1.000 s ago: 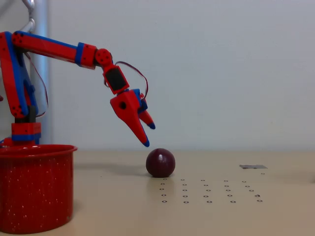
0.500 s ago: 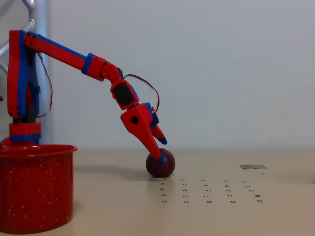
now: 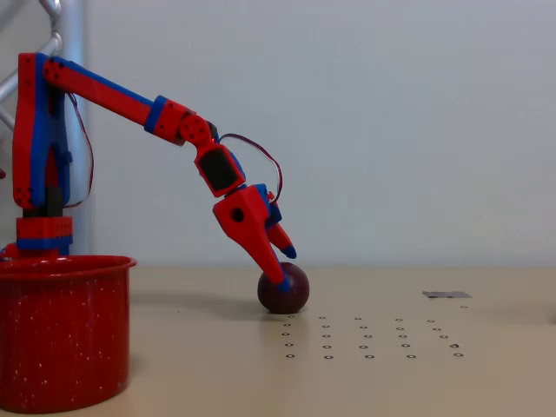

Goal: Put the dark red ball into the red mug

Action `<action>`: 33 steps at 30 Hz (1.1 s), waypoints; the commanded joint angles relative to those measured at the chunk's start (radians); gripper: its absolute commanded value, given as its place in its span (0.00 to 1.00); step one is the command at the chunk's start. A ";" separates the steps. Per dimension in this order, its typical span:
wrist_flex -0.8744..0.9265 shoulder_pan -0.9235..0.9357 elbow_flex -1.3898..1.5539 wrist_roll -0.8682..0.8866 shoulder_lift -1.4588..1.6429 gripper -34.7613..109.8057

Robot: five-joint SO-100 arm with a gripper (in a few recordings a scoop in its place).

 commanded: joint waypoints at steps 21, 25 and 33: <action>-0.061 -0.123 0.018 0.014 -0.003 0.58; -0.104 -0.123 0.008 -0.006 -0.038 0.58; -0.129 -0.127 -0.041 -0.015 -0.094 0.58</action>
